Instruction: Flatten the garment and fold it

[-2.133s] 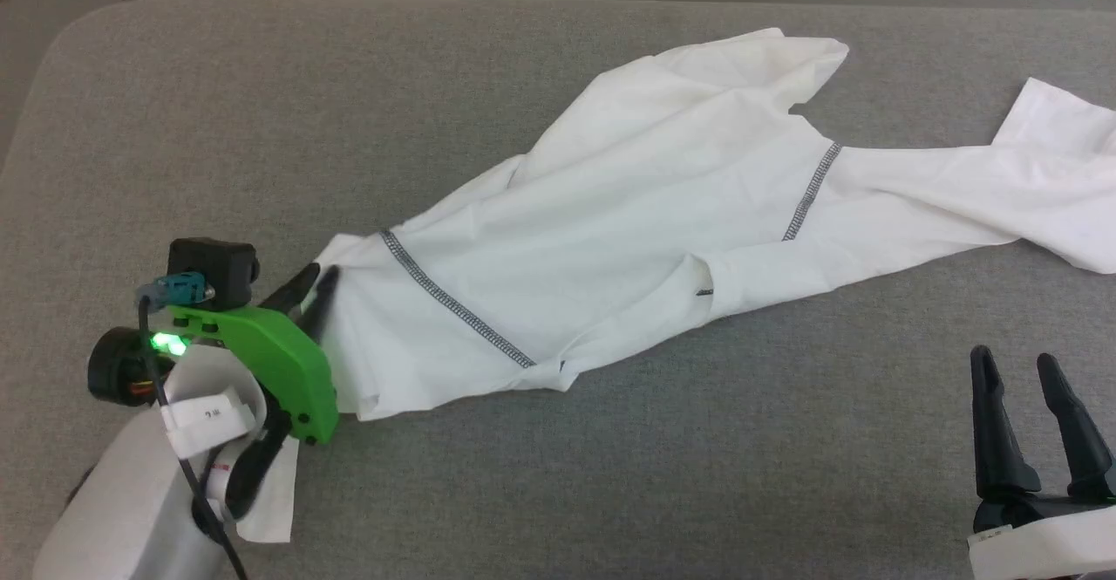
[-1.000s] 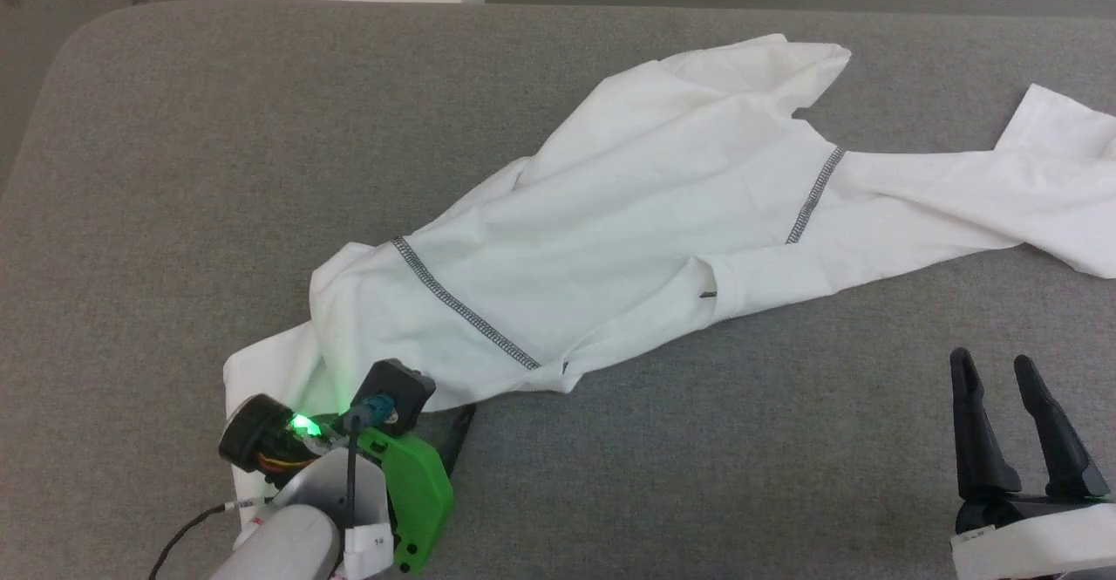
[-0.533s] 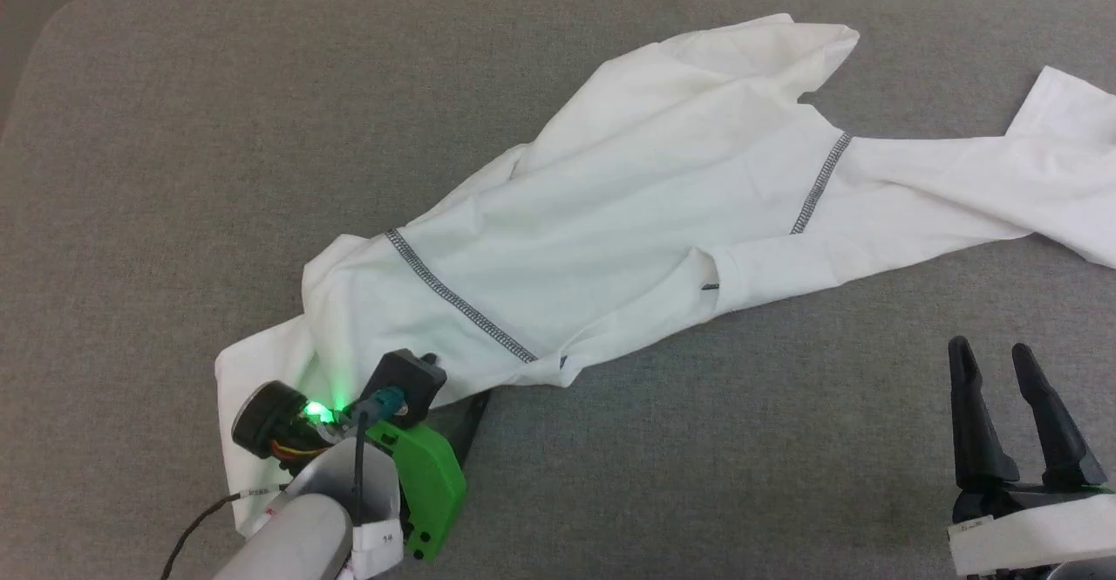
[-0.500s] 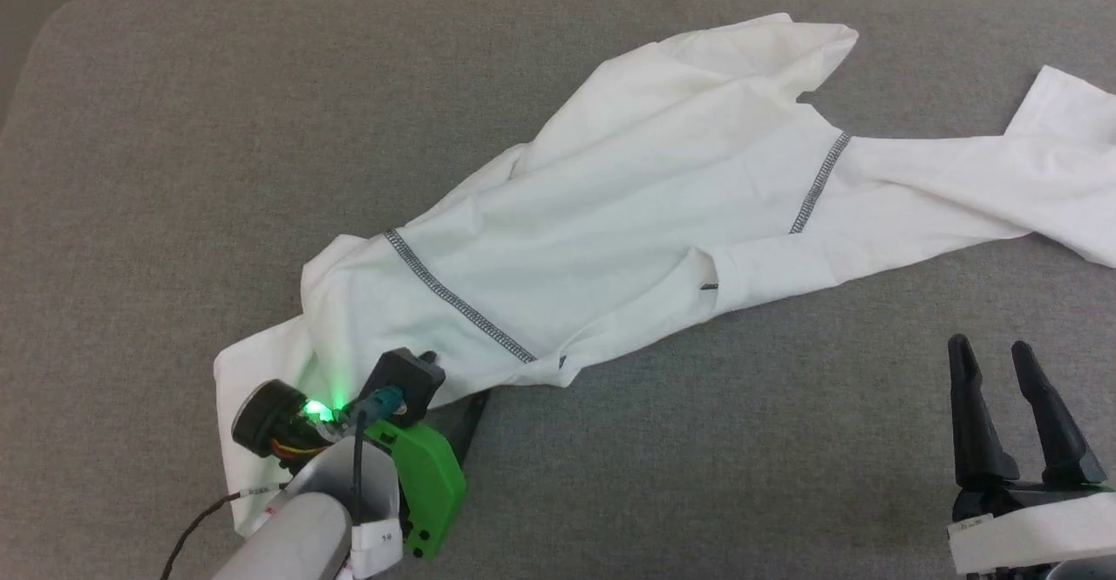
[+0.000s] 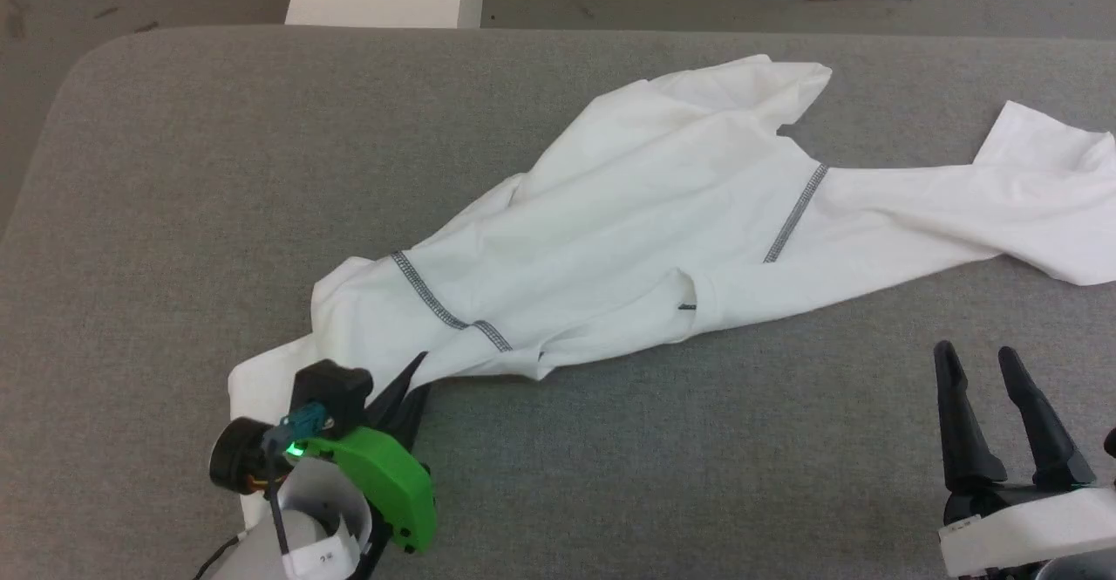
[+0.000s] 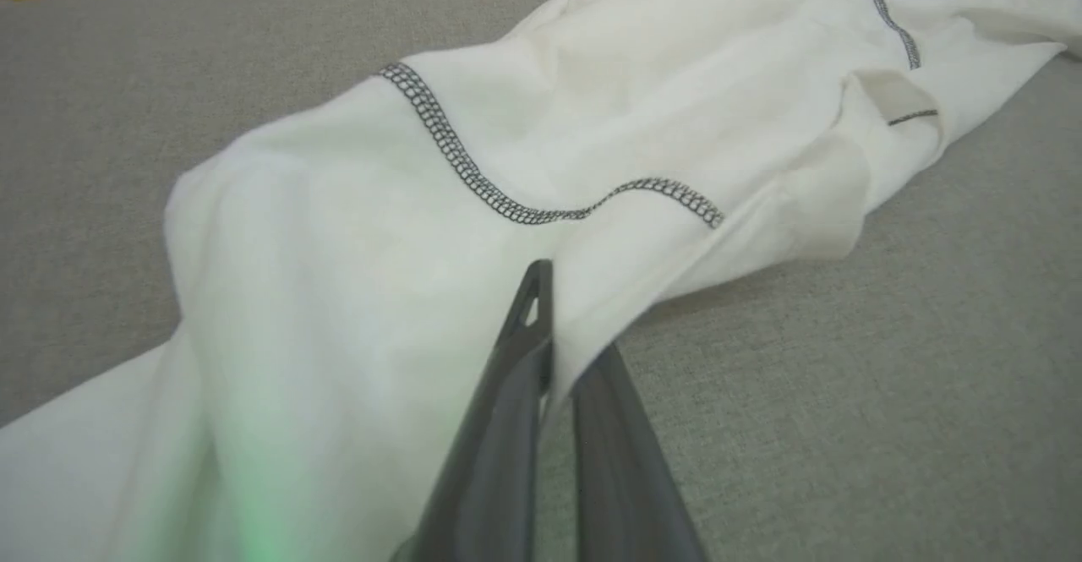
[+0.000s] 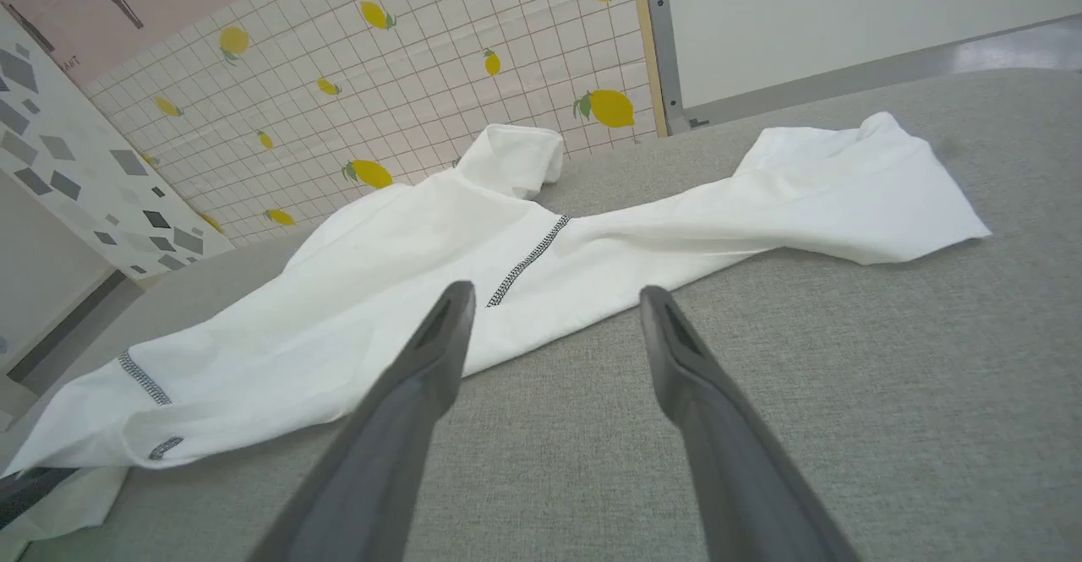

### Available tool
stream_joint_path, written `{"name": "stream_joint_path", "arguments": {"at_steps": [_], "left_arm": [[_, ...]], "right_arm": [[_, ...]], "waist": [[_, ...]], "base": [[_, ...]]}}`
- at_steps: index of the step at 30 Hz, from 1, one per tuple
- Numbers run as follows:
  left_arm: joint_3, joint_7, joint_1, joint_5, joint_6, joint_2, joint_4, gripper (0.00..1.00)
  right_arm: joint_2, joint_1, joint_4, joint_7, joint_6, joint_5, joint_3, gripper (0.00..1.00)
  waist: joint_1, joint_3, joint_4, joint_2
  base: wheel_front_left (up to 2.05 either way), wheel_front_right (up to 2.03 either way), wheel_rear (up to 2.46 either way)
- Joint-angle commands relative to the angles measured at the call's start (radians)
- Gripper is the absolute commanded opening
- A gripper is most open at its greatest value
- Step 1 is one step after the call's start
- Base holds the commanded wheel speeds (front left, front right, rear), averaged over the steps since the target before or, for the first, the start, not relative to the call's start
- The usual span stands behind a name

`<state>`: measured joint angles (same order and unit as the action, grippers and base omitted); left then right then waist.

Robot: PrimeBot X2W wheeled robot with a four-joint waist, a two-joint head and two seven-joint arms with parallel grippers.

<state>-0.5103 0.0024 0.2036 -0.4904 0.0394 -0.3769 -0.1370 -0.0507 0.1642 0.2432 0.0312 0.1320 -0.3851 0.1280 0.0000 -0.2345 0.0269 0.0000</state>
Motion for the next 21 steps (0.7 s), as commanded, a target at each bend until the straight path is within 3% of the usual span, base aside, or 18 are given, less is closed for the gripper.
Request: {"name": "stream_joint_path", "arguments": {"at_steps": [1,5,10,16,21], "left_arm": [[0.015,-0.009,-0.024,-0.016,0.014,-0.014,0.018,0.00],[0.032,-0.017,-0.073,-0.021,0.029,-0.048,0.084,0.00],[0.023,-0.003,-0.096,-0.024,0.032,-0.058,0.142,0.00],[0.004,0.008,-0.065,-0.016,0.031,-0.042,0.184,0.00],[-0.017,0.020,-0.023,-0.007,0.021,-0.026,0.204,0.00]], "right_arm": [[0.000,-0.011,0.009,0.015,-0.001,0.013,-0.004,1.00],[0.000,-0.039,0.033,0.085,-0.001,0.045,-0.009,1.00],[-0.015,-0.103,0.049,0.292,-0.001,0.093,-0.052,1.00],[-0.200,-0.244,0.019,0.552,-0.001,0.108,-0.119,1.00],[-0.381,-0.342,-0.028,0.675,-0.001,0.074,-0.254,1.00]], "waist": [[0.0000,0.028,0.013,0.0000],[0.0000,0.037,0.031,0.0000],[0.0000,0.017,0.047,0.0000],[0.0000,-0.031,0.067,0.0000],[0.0000,-0.080,0.089,0.0000]], "base": [[0.00,0.00,0.00],[0.00,0.00,0.00],[0.00,0.00,0.00],[0.00,0.00,0.00],[0.00,0.00,0.00]]}}
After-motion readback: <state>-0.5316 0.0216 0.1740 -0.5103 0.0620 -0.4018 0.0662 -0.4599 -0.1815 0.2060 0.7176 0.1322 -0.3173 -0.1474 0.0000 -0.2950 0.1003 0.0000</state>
